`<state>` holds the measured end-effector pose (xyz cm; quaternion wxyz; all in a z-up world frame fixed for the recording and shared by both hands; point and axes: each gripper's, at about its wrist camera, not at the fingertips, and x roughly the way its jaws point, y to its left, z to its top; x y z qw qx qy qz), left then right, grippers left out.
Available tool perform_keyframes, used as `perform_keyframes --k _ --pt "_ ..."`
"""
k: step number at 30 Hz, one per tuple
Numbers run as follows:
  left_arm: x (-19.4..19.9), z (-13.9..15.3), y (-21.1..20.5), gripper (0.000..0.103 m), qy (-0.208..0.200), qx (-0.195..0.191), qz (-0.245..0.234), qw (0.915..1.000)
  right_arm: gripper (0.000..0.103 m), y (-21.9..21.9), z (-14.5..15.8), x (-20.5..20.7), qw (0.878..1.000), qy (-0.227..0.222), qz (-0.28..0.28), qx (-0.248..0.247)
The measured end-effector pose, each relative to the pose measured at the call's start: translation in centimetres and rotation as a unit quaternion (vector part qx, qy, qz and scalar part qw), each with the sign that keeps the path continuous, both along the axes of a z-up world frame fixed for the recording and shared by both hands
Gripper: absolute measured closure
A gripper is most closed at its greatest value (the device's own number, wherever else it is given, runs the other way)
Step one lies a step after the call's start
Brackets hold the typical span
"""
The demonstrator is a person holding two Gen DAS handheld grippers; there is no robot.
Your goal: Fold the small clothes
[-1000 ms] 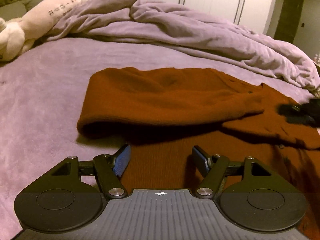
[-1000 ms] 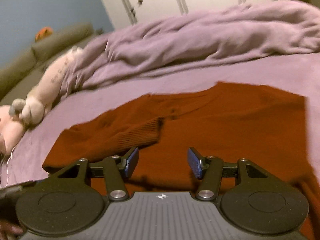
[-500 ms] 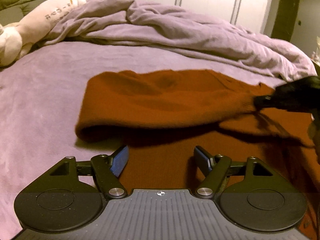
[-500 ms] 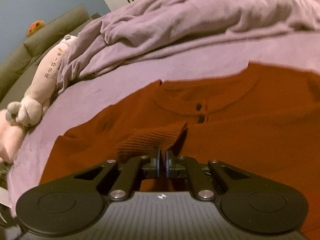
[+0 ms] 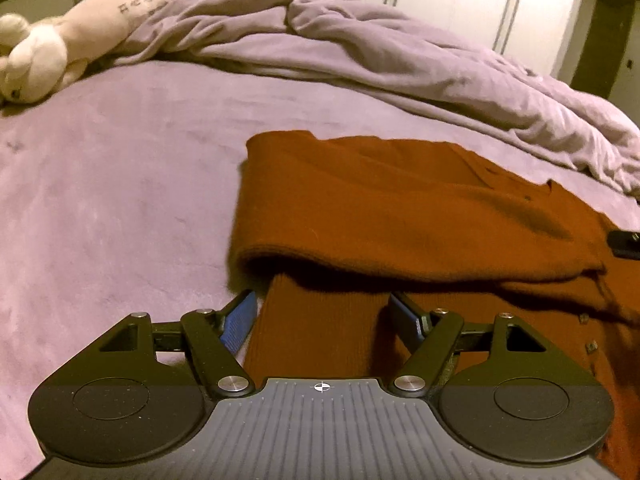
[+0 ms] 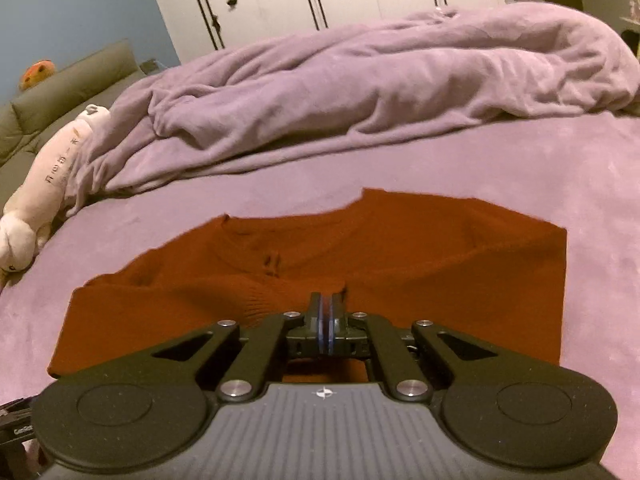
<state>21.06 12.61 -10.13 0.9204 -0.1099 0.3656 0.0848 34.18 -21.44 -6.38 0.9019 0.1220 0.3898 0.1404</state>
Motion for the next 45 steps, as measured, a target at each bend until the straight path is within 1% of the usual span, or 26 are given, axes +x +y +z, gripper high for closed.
perform_keyframes --k 2,5,7,9,10,11,12,14,17,18,20,21,23,25,28,29,30,32,33,35,37,39,41,43,44,45 --pt "-0.1 -0.2 0.2 0.022 0.002 0.005 -0.006 1.0000 0.057 -0.7 -0.9 0.3 0.999 0.022 -0.015 0.030" --pt "-0.1 -0.4 0.5 0.021 0.001 0.004 -0.010 0.9999 0.056 -1.0 -2.2 0.4 0.998 0.035 -0.015 0.042" --pt "-0.1 -0.5 0.4 0.021 0.001 0.006 -0.009 0.9999 0.056 -0.8 -3.2 1.0 0.996 0.054 -0.012 0.066" --pt "0.0 -0.5 0.2 0.019 0.001 0.010 -0.010 0.9999 0.055 -0.3 -3.7 1.4 0.996 0.057 -0.016 0.070" --pt "0.0 -0.5 0.1 0.019 0.002 0.011 -0.010 0.9999 0.058 0.1 -3.6 1.4 0.997 0.050 -0.016 0.065" --pt "0.0 -0.5 0.1 0.019 0.002 0.012 -0.010 0.9999 0.077 0.4 -3.4 1.3 0.998 0.037 -0.015 0.053" --pt "0.1 -0.4 0.1 0.019 0.003 0.011 -0.010 0.9999 0.098 0.9 -3.0 1.1 0.999 0.023 -0.009 0.039" --pt "0.2 -0.3 0.2 0.019 0.004 0.009 -0.007 0.9999 0.098 1.7 -2.3 0.9 1.000 0.007 0.000 0.014" --pt "0.7 0.2 0.4 0.019 0.001 0.012 0.001 0.9999 0.099 2.3 0.1 -0.6 0.997 -0.063 0.008 -0.054" --pt "0.7 0.3 0.5 0.019 0.000 0.013 0.007 0.9999 0.099 2.1 0.9 -1.0 0.994 -0.084 0.002 -0.073" --pt "0.9 0.7 0.8 0.019 -0.005 0.011 0.013 0.9998 0.099 1.2 2.2 -2.2 0.983 -0.133 -0.022 -0.124" --pt "1.0 0.8 0.9 0.019 -0.006 0.009 0.016 0.9998 0.099 0.6 2.5 -2.7 0.978 -0.145 -0.034 -0.143" --pt "1.3 0.8 1.0 0.019 -0.005 0.007 0.020 0.9998 0.099 -1.2 2.4 -3.1 0.972 -0.142 -0.062 -0.175" --pt "1.5 0.6 0.9 0.019 -0.001 0.005 0.022 0.9998 0.099 -3.1 1.1 -3.1 0.973 -0.116 -0.074 -0.184" --pt "1.7 0.5 0.6 0.019 0.005 0.004 0.018 0.9998 0.099 -5.4 -1.3 -2.6 0.979 -0.065 -0.089 -0.171" --pt "1.7 0.4 0.5 0.019 0.007 0.007 0.016 0.9998 0.098 -6.0 -2.0 -2.6 0.983 -0.048 -0.089 -0.156" --pt "1.7 0.4 0.4 0.018 0.008 0.010 0.014 0.9998 0.098 -6.6 -2.4 -2.5 0.986 -0.037 -0.092 -0.131" --pt "1.8 0.4 0.3 0.018 0.011 0.015 0.011 0.9998 0.097 -7.9 -2.9 -2.8 0.990 -0.032 -0.108 -0.079" --pt "1.8 0.4 0.3 0.018 0.012 0.017 0.009 0.9997 0.089 -8.6 -2.9 -2.9 0.992 -0.029 -0.111 -0.050" --pt "1.9 0.7 0.3 0.018 0.011 0.014 0.009 0.9998 0.081 -9.4 -3.1 -2.9 0.994 -0.019 -0.111 -0.006" --pt "1.9 1.1 0.1 0.018 0.003 0.008 0.010 0.9999 0.079 -9.8 -3.4 -2.9 0.994 -0.010 -0.107 0.018" --pt "2.0 1.6 -0.3 0.017 -0.006 0.002 0.005 1.0000 0.079 -9.8 -3.5 -3.0 0.994 -0.005 -0.102 0.025" --pt "2.2 1.9 -0.9 0.017 -0.010 0.003 -0.004 0.9999 0.079 -9.6 -3.5 -2.8 0.995 -0.004 -0.096 0.022" --pt "2.6 2.1 -1.5 0.016 -0.011 0.009 -0.013 0.9998 0.087 -9.2 -3.2 -2.7 0.996 -0.006 -0.086 0.002" --pt "2.8 2.2 -1.8 0.016 -0.012 0.010 -0.017 0.9997 0.098 -8.9 -3.0 -2.8 0.997 -0.010 -0.082 -0.011" --pt "2.9 2.4 -2.0 0.016 -0.014 0.011 -0.020 0.9996 0.098 -8.8 -2.6 -2.8 0.996 -0.011 -0.082 -0.015"
